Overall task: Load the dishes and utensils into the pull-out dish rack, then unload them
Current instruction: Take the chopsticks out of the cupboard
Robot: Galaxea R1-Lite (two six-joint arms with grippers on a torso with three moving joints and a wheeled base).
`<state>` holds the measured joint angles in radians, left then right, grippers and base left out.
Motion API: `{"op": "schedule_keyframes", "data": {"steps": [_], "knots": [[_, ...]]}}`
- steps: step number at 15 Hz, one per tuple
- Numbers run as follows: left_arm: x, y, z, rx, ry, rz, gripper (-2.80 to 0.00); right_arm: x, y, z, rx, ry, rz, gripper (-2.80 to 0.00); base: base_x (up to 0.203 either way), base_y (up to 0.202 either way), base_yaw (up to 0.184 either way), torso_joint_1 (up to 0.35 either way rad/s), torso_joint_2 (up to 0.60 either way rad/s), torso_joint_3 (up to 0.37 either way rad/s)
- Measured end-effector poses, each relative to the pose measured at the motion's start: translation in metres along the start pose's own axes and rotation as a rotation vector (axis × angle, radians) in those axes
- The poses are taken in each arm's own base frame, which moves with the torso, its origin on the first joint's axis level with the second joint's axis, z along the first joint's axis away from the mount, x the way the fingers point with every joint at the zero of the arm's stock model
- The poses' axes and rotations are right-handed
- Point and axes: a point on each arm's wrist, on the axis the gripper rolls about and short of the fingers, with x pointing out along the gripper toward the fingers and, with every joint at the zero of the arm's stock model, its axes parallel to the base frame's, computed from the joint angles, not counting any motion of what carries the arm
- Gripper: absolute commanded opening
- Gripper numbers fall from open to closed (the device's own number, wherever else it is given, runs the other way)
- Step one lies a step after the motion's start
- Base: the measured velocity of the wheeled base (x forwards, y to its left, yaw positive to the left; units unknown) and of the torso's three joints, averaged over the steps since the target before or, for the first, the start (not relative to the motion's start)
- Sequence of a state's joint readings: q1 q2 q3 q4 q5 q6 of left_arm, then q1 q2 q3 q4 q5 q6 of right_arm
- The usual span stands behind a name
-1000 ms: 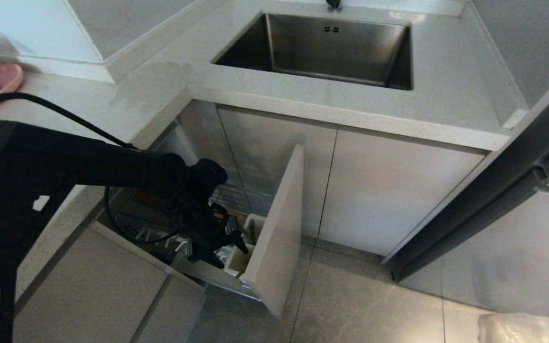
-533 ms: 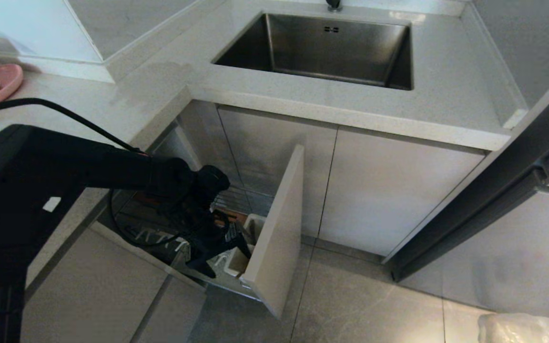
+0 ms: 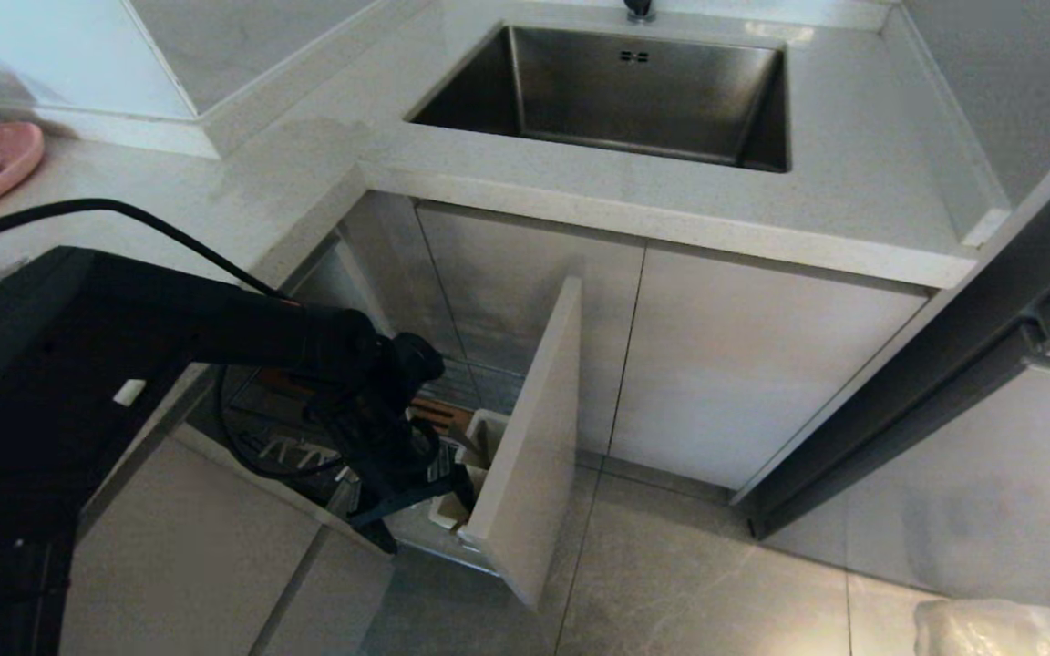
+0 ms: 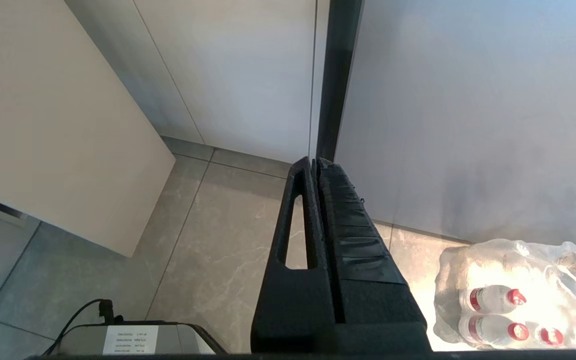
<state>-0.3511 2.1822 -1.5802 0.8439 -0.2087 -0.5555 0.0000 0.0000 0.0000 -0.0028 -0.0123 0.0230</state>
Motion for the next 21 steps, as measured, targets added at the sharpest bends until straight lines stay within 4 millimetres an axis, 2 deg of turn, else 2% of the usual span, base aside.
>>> {"op": "schedule_keyframes", "data": {"steps": [5, 21], "knots": [[0.007, 0.003, -0.001, 0.039, 0.026, 0.068, 0.00, 0.000, 0.000, 0.000, 0.000, 0.000, 0.000, -2.80, 0.000, 0.000, 0.000, 0.000, 0.00, 0.000], [0.019, 0.006, 0.000, 0.140, 0.093, 0.106, 0.00, 0.000, 0.000, 0.000, 0.000, 0.000, 0.000, -2.80, 0.000, 0.000, 0.000, 0.000, 0.00, 0.000]]}}
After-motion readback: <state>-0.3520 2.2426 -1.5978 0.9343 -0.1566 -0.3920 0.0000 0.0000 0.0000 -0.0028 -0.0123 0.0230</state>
